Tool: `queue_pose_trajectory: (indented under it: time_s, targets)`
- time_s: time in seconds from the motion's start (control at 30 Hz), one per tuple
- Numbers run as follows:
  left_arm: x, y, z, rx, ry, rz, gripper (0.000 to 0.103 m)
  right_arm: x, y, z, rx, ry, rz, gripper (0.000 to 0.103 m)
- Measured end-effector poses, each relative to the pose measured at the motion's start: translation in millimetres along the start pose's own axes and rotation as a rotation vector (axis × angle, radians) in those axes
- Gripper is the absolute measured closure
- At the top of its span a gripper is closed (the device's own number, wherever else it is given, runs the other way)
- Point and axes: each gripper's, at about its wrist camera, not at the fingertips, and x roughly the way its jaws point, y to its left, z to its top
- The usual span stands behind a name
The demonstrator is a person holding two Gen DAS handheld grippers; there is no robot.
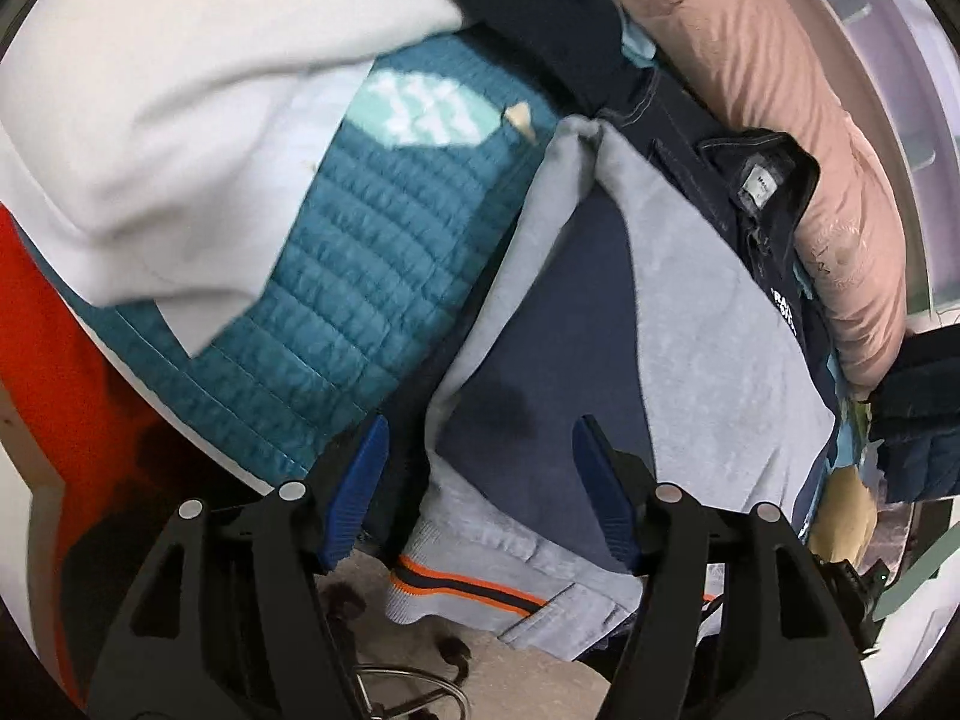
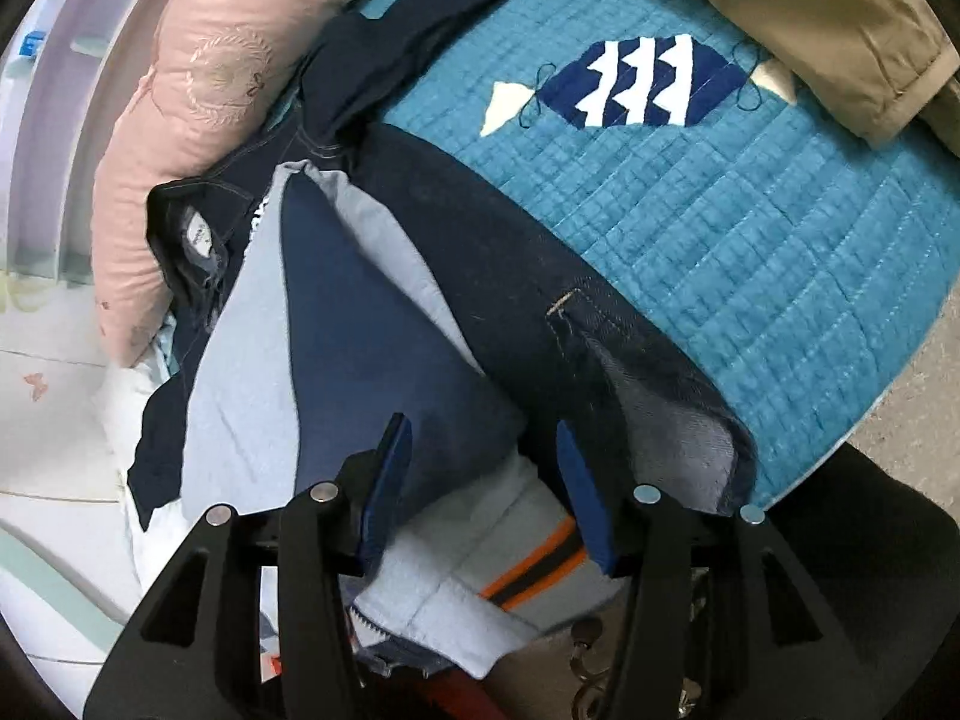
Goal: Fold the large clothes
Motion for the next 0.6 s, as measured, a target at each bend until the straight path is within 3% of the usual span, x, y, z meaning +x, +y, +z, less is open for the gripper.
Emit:
queue_pose_trajectory:
  time_s: [0.1, 0.23, 0.27, 0.3, 0.33, 0.43, 0.6]
  targets:
    - [3, 1, 1, -0.014, -0.005, -0.013, 0.039, 5, 4, 3, -0.006, -0.012, 0.034, 0.058]
    - [10, -3, 6, 0.011, 0.004, -0.007, 0.040, 5, 11, 3, -0.060, -0.032, 0.037, 0.090]
    - [10, -3, 4, 0.016, 0.012, 0.001, 0.042, 2, 13, 2, -0.078, -0.046, 0.034, 0.093]
    - [12, -3, 4, 0.017, 0.018, 0.010, 0.047, -1, 16, 1, -0.092, -0.059, 0.040, 0.093]
    - [16, -4, 5, 0.017, 0.032, 0.008, 0.061, -2, 19, 1, -0.102, -0.069, 0.040, 0.094]
    - [16, -9, 2, 0.058, 0.031, 0.042, 0.086, -9, 25, -1, -0.138, -0.091, 0.046, 0.095]
    - [5, -14, 2, 0.078, 0.025, 0.048, 0.090, -15, 28, -2, -0.160, -0.088, 0.065, 0.095]
